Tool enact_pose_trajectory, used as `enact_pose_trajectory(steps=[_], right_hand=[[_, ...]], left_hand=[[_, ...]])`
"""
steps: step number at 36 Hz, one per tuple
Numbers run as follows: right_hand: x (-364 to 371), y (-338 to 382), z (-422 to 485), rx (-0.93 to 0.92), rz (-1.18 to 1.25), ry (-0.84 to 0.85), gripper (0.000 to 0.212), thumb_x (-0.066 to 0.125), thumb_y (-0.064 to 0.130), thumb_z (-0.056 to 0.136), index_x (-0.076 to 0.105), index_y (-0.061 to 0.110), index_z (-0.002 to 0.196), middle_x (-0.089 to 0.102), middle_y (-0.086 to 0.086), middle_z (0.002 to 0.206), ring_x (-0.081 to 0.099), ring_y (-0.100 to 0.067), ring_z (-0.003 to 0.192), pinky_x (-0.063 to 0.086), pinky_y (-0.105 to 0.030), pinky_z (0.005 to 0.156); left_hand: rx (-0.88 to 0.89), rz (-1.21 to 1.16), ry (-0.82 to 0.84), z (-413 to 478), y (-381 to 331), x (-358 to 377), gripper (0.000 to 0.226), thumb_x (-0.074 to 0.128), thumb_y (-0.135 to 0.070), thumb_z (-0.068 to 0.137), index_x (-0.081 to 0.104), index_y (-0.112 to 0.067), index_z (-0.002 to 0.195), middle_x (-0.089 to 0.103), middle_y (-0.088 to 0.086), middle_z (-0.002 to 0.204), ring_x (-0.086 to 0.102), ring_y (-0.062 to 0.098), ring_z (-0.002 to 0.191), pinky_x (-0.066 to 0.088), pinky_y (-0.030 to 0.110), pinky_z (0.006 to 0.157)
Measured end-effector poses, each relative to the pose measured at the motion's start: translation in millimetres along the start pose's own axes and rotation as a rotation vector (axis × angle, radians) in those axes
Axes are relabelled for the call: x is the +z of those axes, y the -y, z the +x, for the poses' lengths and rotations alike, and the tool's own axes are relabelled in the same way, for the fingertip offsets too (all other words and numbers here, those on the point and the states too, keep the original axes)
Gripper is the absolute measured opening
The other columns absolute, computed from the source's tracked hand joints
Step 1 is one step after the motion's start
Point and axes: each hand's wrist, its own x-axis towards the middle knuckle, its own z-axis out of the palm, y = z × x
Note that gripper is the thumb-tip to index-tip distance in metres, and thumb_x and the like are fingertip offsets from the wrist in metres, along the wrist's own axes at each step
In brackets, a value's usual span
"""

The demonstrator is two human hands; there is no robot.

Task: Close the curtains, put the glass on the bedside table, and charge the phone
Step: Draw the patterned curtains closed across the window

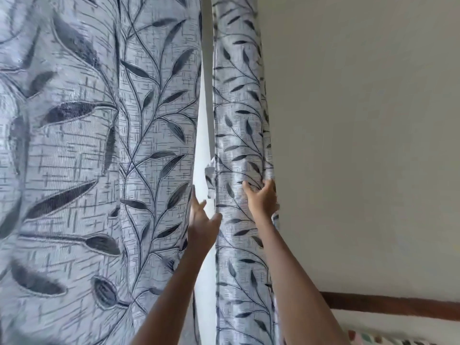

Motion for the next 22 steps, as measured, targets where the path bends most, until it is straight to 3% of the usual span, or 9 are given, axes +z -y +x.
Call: enact_pose_trajectory(steps=[2, 4, 6, 8, 11, 13, 16, 18, 22], right_hand=[[-2, 3, 6, 0.035, -0.011, 0.023, 0.055, 0.066, 0.051, 0.077, 0.055, 0.014, 0.116, 0.061, -0.008, 0.119, 0.056, -0.029, 0.108, 0.037, -0.040, 0.092], [-3, 4, 9, 0.057, -0.013, 0.037, 0.044, 0.069, 0.049, 0.074, 0.061, 0.017, 0.102, 0.057, -0.010, 0.117, 0.053, -0.032, 0.107, 0.039, -0.040, 0.091], [-5, 6, 12, 0.038, 0.063, 0.107, 0.043, 0.073, 0.042, 0.073, 0.057, 0.014, 0.101, 0.054, -0.009, 0.114, 0.052, -0.031, 0.106, 0.043, -0.039, 0.089], [-9, 10, 10, 0.037, 0.188, 0.213, 0.050, 0.075, 0.031, 0.074, 0.046, 0.009, 0.109, 0.052, -0.008, 0.111, 0.053, -0.029, 0.105, 0.044, -0.034, 0.084], [-16, 17, 5, 0.011, 0.190, 0.298, 0.069, 0.076, 0.027, 0.075, 0.036, 0.004, 0.126, 0.050, -0.009, 0.123, 0.051, -0.027, 0.114, 0.045, -0.036, 0.093], [-21, 25, -1, -0.081, 0.131, 0.355, 0.057, 0.076, 0.026, 0.076, 0.046, 0.004, 0.119, 0.054, -0.004, 0.108, 0.054, -0.021, 0.100, 0.046, -0.026, 0.076], [-26, 36, -16, -0.174, 0.099, 0.445, 0.028, 0.071, 0.021, 0.080, 0.054, 0.006, 0.097, 0.052, 0.002, 0.079, 0.055, -0.014, 0.073, 0.037, -0.010, 0.049], [-28, 46, -30, -0.265, 0.077, 0.422, 0.026, 0.071, 0.020, 0.081, 0.058, 0.001, 0.095, 0.054, 0.002, 0.074, 0.053, -0.009, 0.063, 0.037, -0.006, 0.045], [-36, 71, -62, -0.383, 0.027, 0.354, 0.030, 0.071, 0.021, 0.080, 0.063, -0.001, 0.098, 0.064, -0.007, 0.079, 0.058, -0.016, 0.063, 0.042, -0.009, 0.050]], left_hand=[[0.038, -0.035, 0.027, 4, -2, 1, 0.082, 0.056, -0.008, 0.082, 0.010, -0.025, 0.148, 0.047, 0.013, 0.138, 0.059, 0.013, 0.080, 0.040, 0.003, 0.055], [0.042, -0.081, 0.057, 4, -6, 1, 0.077, 0.053, -0.015, 0.078, 0.017, -0.025, 0.145, 0.044, 0.017, 0.139, 0.052, 0.019, 0.114, 0.048, 0.017, 0.076], [0.033, -0.100, 0.078, 3, -11, -2, 0.069, 0.053, -0.010, 0.081, 0.023, -0.019, 0.142, 0.043, 0.017, 0.140, 0.043, 0.024, 0.127, 0.045, 0.029, 0.088], [0.025, -0.102, 0.090, 0, -16, -5, 0.062, 0.052, -0.002, 0.084, 0.028, -0.013, 0.141, 0.041, 0.015, 0.142, 0.040, 0.025, 0.130, 0.042, 0.029, 0.091], [0.020, -0.104, 0.104, -3, -17, -9, 0.059, 0.053, -0.001, 0.084, 0.032, -0.011, 0.139, 0.040, 0.014, 0.142, 0.041, 0.022, 0.128, 0.042, 0.029, 0.092], [0.024, -0.081, 0.100, -6, -17, -12, 0.056, 0.054, -0.002, 0.084, 0.035, -0.011, 0.137, 0.043, 0.012, 0.140, 0.043, 0.017, 0.121, 0.037, 0.021, 0.085], [0.013, -0.082, 0.084, -12, -20, -20, 0.055, 0.053, 0.000, 0.085, 0.036, -0.006, 0.136, 0.045, 0.012, 0.139, 0.045, 0.014, 0.114, 0.032, 0.014, 0.085], [0.005, -0.096, 0.060, -16, -25, -27, 0.056, 0.053, 0.000, 0.085, 0.034, -0.003, 0.138, 0.042, 0.014, 0.142, 0.044, 0.020, 0.122, 0.032, 0.017, 0.093], [0.013, -0.153, 0.032, -37, -42, -50, 0.060, 0.049, -0.005, 0.090, 0.024, -0.005, 0.144, 0.030, 0.011, 0.151, 0.030, 0.022, 0.138, 0.023, 0.022, 0.107]])
